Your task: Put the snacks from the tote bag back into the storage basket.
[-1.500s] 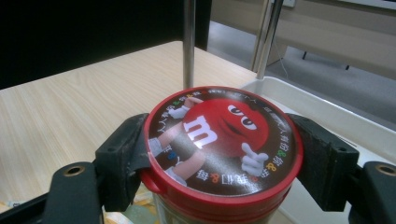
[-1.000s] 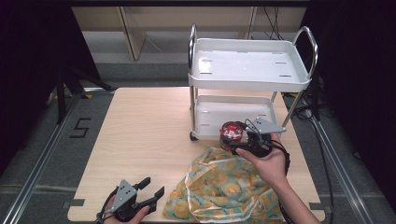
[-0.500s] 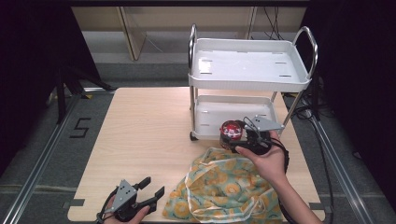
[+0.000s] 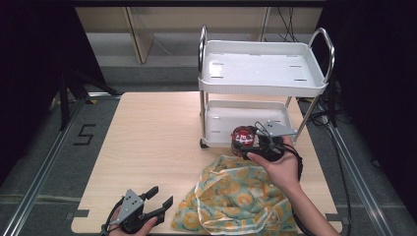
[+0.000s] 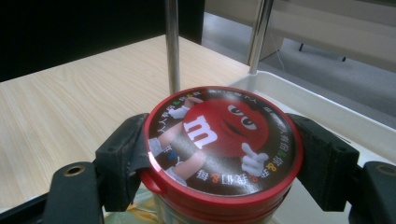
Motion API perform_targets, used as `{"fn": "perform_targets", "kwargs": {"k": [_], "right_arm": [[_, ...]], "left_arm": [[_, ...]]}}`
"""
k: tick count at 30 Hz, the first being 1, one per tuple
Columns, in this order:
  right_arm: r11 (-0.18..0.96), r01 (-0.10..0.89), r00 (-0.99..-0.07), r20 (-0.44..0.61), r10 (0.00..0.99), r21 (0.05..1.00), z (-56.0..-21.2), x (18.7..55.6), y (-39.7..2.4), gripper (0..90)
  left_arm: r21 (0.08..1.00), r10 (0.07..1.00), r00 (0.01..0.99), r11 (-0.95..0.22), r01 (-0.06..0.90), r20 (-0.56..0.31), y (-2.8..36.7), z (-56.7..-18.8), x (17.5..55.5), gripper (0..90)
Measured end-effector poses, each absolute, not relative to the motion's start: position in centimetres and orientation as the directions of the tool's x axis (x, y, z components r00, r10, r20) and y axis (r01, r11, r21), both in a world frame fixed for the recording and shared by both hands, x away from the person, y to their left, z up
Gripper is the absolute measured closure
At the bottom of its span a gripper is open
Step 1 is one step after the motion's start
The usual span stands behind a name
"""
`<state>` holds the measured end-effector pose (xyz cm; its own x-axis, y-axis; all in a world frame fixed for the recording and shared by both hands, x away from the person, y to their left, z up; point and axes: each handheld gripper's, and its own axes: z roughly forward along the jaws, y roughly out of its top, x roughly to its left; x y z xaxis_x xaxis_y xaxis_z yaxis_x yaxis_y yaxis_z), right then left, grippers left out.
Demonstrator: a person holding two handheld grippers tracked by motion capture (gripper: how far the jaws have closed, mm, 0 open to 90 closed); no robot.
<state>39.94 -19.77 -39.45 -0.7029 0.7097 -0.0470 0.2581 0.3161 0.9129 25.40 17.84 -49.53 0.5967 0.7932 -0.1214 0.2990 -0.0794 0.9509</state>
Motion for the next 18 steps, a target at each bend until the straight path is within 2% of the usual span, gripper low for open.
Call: {"fn": "perform_targets", "kwargs": {"k": [5, 7, 8, 9, 18], "right_arm": [[0.303, 0.287, -0.695, -0.02, 0.719, 0.909, -39.37, 39.9, -19.63, 26.8], [0.314, 0.249, -0.689, -0.06, 0.722, 0.916, -39.3, 40.24, -19.69, 26.8], [0.314, 0.249, -0.689, -0.06, 0.722, 0.916, -39.3, 40.24, -19.69, 26.8], [0.312, 0.267, -0.696, -0.042, 0.717, 0.912, -39.22, 40.27, -19.64, 26.8], [0.311, 0.271, -0.693, -0.04, 0.72, 0.911, -39.25, 40.58, -19.38, 26.8]], "left_arm": [[0.943, 0.807, 0.577, -0.083, 0.321, -0.126, 17.82, -49.47, 25.22, 35.4], [0.949, 0.8, 0.588, -0.083, 0.304, -0.118, 17.82, -49.5, 25.38, 35.5], [0.939, 0.815, 0.561, -0.067, 0.338, -0.144, 17.71, -49.43, 25.05, 35.5], [0.949, 0.8, 0.588, -0.078, 0.305, -0.123, 17.83, -49.48, 25.33, 35.5], [0.945, 0.814, 0.565, -0.069, 0.321, -0.133, 17.88, -49.34, 25.12, 35.6]]}}
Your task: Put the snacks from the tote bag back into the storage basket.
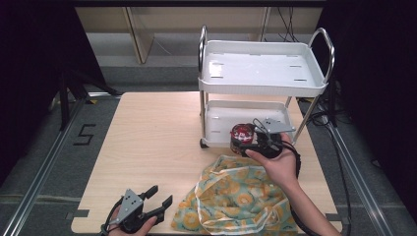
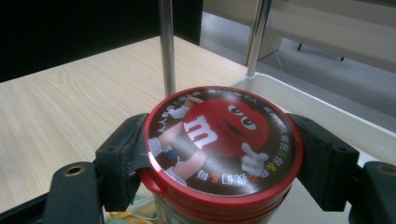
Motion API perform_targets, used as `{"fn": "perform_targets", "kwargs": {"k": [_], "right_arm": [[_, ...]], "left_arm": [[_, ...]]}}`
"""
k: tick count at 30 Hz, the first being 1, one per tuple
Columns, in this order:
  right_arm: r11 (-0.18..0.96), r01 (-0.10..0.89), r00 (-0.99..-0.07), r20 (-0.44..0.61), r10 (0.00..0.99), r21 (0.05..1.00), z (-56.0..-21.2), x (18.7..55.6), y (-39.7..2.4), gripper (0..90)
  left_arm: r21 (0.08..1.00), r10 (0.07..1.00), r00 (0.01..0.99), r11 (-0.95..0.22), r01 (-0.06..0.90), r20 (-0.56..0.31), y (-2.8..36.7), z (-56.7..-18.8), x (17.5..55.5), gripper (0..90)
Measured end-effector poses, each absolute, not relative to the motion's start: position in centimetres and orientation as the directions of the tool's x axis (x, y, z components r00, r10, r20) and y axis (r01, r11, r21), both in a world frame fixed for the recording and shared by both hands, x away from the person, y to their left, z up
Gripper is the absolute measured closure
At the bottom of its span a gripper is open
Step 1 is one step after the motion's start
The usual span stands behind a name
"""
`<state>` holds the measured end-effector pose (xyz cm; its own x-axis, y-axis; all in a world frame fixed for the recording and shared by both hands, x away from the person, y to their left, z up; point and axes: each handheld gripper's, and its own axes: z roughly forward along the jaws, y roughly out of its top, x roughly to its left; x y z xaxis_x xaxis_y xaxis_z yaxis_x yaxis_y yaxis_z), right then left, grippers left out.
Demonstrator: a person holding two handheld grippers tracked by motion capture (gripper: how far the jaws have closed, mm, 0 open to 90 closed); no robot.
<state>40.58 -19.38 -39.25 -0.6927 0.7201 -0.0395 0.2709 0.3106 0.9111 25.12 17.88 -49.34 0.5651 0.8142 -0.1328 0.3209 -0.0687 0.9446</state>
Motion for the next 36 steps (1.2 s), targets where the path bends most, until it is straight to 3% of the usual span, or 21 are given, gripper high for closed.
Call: {"fn": "perform_targets", "kwargs": {"k": [7, 15, 18, 36], "right_arm": [[0.305, 0.292, -0.688, -0.022, 0.725, 0.907, -39.2, 40.5, -19.1, 26.8], [0.322, 0.247, -0.699, -0.062, 0.713, 0.914, -39.1, 41.2, -19.1, 26.8], [0.311, 0.278, -0.689, -0.037, 0.724, 0.909, -39.3, 41.2, -19.0, 26.8], [0.313, 0.288, -0.683, -0.035, 0.73, 0.905, -39.7, 41.6, -18.7, 26.8]], "left_arm": [[0.954, 0.805, 0.58, -0.065, 0.293, -0.124, 18.0, -49.3, 25.3, 35.6], [0.944, 0.819, 0.556, -0.061, 0.323, -0.138, 18.0, -49.3, 25.2, 35.7], [0.954, 0.808, 0.577, -0.068, 0.293, -0.12, 18.1, -49.3, 25.4, 35.7], [0.945, 0.824, 0.55, -0.059, 0.322, -0.136, 18.0, -49.2, 25.0, 35.8]]}}
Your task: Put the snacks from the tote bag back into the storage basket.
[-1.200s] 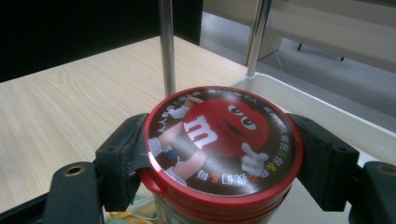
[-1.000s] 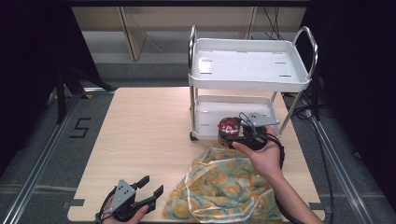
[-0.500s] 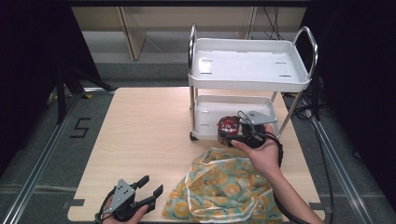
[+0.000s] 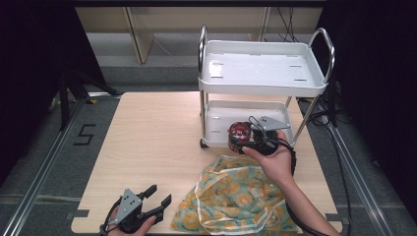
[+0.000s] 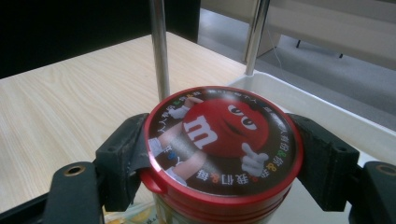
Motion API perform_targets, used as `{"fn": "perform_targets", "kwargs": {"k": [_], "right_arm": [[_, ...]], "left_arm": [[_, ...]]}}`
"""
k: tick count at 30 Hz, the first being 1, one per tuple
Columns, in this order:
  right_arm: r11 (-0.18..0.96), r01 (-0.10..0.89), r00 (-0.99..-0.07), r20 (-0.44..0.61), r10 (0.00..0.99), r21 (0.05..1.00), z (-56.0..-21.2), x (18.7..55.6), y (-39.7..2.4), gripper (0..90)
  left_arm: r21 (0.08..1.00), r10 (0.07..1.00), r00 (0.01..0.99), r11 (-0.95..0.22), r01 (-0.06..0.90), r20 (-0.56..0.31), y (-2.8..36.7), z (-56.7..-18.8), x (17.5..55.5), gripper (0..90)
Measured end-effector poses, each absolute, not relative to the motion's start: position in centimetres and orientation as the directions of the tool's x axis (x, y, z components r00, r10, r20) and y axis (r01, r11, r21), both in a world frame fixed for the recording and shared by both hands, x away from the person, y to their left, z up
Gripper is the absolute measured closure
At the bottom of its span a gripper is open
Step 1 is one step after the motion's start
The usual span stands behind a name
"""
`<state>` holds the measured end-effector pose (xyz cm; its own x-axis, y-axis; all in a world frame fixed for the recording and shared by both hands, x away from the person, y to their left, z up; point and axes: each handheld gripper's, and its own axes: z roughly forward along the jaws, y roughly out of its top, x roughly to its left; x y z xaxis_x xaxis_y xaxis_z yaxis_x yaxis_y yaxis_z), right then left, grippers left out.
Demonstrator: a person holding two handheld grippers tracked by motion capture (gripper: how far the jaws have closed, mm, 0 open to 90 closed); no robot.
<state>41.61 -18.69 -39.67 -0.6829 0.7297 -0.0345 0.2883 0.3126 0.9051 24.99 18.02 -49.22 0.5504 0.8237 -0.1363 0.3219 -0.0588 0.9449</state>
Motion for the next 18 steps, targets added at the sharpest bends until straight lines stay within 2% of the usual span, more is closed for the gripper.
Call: {"fn": "perform_targets", "kwargs": {"k": [6, 10, 16, 18], "right_arm": [[0.312, 0.29, -0.682, -0.033, 0.731, 0.905, -39.66, 41.74, -18.47, 26.8], [0.328, 0.272, -0.693, -0.052, 0.719, 0.905, -39.53, 42.02, -18.35, 26.8], [0.313, 0.297, -0.683, -0.028, 0.73, 0.902, -39.38, 42.01, -17.98, 26.8], [0.303, 0.297, -0.684, -0.02, 0.729, 0.906, -39.45, 42.1, -17.83, 26.8]], "left_arm": [[0.954, 0.81, 0.573, -0.056, 0.293, -0.128, 18.01, -49.27, 25.23, 35.8], [0.947, 0.823, 0.553, -0.06, 0.316, -0.132, 18.03, -49.21, 25.03, 35.8], [0.943, 0.827, 0.541, -0.04, 0.329, -0.154, 17.95, -49.21, 24.88, 35.8], [0.947, 0.822, 0.552, -0.055, 0.317, -0.137, 18.01, -49.19, 24.96, 35.7]]}}
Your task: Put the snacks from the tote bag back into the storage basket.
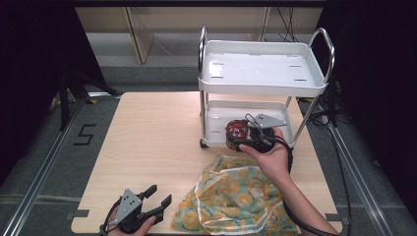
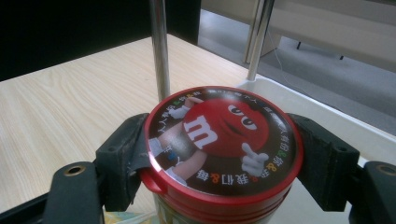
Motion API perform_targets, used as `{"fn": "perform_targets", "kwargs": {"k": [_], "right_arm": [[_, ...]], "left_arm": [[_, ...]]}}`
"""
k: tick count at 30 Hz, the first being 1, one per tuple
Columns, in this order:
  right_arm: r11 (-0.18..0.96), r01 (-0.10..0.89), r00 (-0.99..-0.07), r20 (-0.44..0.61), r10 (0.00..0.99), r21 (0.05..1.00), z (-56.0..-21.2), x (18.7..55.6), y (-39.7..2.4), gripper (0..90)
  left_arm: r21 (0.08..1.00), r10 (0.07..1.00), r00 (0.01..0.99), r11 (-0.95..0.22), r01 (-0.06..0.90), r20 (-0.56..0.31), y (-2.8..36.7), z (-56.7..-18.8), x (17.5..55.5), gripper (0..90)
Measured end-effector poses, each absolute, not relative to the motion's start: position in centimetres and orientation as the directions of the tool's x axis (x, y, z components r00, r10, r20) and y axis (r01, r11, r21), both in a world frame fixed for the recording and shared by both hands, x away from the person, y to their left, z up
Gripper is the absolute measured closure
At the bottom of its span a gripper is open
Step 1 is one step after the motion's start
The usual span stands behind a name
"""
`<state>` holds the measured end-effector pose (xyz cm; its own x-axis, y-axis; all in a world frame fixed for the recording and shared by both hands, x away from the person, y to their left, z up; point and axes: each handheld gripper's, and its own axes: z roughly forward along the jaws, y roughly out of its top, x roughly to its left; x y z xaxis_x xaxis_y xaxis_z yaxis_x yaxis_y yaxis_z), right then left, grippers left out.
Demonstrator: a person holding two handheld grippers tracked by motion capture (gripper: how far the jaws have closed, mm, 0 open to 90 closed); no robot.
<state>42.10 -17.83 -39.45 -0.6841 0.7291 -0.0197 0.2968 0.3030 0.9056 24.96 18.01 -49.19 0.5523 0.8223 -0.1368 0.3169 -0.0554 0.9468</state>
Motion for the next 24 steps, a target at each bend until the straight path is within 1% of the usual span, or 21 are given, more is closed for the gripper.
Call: {"fn": "perform_targets", "kwargs": {"k": [1, 2, 3, 4, 5, 7, 8, 9, 10, 11, 13, 16, 18, 19, 20, 21, 22, 24], "right_arm": [[0.322, 0.28, -0.685, -0.047, 0.727, 0.904, -39.4, 42.2, -18.0, 26.8], [0.309, 0.296, -0.69, -0.021, 0.724, 0.904, -39.5, 42.2, -17.8, 26.8], [0.318, 0.293, -0.69, -0.03, 0.723, 0.902, -39.5, 42.3, -17.8, 26.8], [0.315, 0.297, -0.69, -0.025, 0.723, 0.901, -39.5, 42.3, -17.8, 26.8], [0.318, 0.282, -0.685, -0.041, 0.727, 0.905, -39.5, 42.4, -17.8, 26.8], [0.315, 0.299, -0.691, -0.023, 0.722, 0.901, -39.5, 42.4, -17.7, 26.8], [0.322, 0.278, -0.693, -0.043, 0.72, 0.905, -39.6, 42.6, -17.7, 26.8], [0.309, 0.293, -0.686, -0.026, 0.727, 0.905, -39.7, 42.6, -17.6, 26.9], [0.321, 0.269, -0.689, -0.052, 0.723, 0.908, -39.7, 42.8, -17.7, 26.8], [0.321, 0.269, -0.689, -0.052, 0.723, 0.908, -39.7, 42.8, -17.7, 26.8], [0.311, 0.304, -0.68, -0.024, 0.733, 0.9, -39.7, 42.7, -17.6, 26.8], [0.311, 0.292, -0.691, -0.026, 0.723, 0.905, -39.9, 43.0, -17.5, 26.9], [0.315, 0.303, -0.681, -0.026, 0.732, 0.899, -39.9, 42.9, -17.5, 26.8], [0.326, 0.296, -0.686, -0.037, 0.726, 0.898, -39.9, 43.1, -17.6, 26.9], [0.328, 0.291, -0.685, -0.044, 0.728, 0.899, -39.9, 43.1, -17.6, 26.8], [0.309, 0.316, -0.675, -0.016, 0.738, 0.897, -40.0, 43.0, -17.5, 26.8], [0.309, 0.316, -0.675, -0.016, 0.738, 0.897, -40.0, 43.0, -17.5, 26.8], [0.32, 0.291, -0.681, -0.04, 0.732, 0.902, -40.0, 43.3, -17.5, 26.8]], "left_arm": [[0.945, 0.824, 0.548, -0.047, 0.322, -0.146, 17.9, -49.2, 24.9, 35.7], [0.945, 0.825, 0.546, -0.044, 0.325, -0.149, 17.9, -49.2, 24.9, 35.7], [0.953, 0.81, 0.575, -0.073, 0.295, -0.116, 18.1, -49.2, 25.1, 35.7], [0.951, 0.813, 0.569, -0.068, 0.301, -0.121, 18.1, -49.2, 25.1, 35.7], [0.945, 0.824, 0.547, -0.044, 0.323, -0.149, 18.0, -49.2, 24.9, 35.7], [0.946, 0.823, 0.548, -0.039, 0.322, -0.152, 18.0, -49.2, 24.9, 35.7], [0.946, 0.824, 0.546, -0.04, 0.323, -0.152, 18.0, -49.2, 24.9, 35.7], [0.946, 0.824, 0.546, -0.04, 0.323, -0.152, 18.0, -49.2, 24.9, 35.7], [0.949, 0.819, 0.555, -0.046, 0.313, -0.144, 18.1, -49.2, 25.0, 35.7], [0.949, 0.819, 0.555, -0.046, 0.313, -0.144, 18.1, -49.2, 25.0, 35.7], [0.949, 0.818, 0.556, -0.046, 0.313, -0.144, 18.1, -49.2, 25.0, 35.7], [0.946, 0.823, 0.547, -0.038, 0.322, -0.153, 18.0, -49.2, 25.0, 35.7], [0.945, 0.823, 0.547, -0.039, 0.324, -0.154, 18.0, -49.2, 25.0, 35.7], [0.951, 0.813, 0.567, -0.057, 0.304, -0.133, 18.0, -49.2, 25.2, 35.7], [0.951, 0.813, 0.567, -0.057, 0.304, -0.133, 18.0, -49.2, 25.2, 35.7], [0.949, 0.817, 0.561, -0.059, 0.31, -0.133, 18.0, -49.2, 25.1, 35.7], [0.949, 0.817, 0.561, -0.059, 0.31, -0.133, 18.0, -49.2, 25.1, 35.7], [0.95, 0.815, 0.564, -0.055, 0.306, -0.134, 18.0, -49.2, 25.1, 35.7]]}}
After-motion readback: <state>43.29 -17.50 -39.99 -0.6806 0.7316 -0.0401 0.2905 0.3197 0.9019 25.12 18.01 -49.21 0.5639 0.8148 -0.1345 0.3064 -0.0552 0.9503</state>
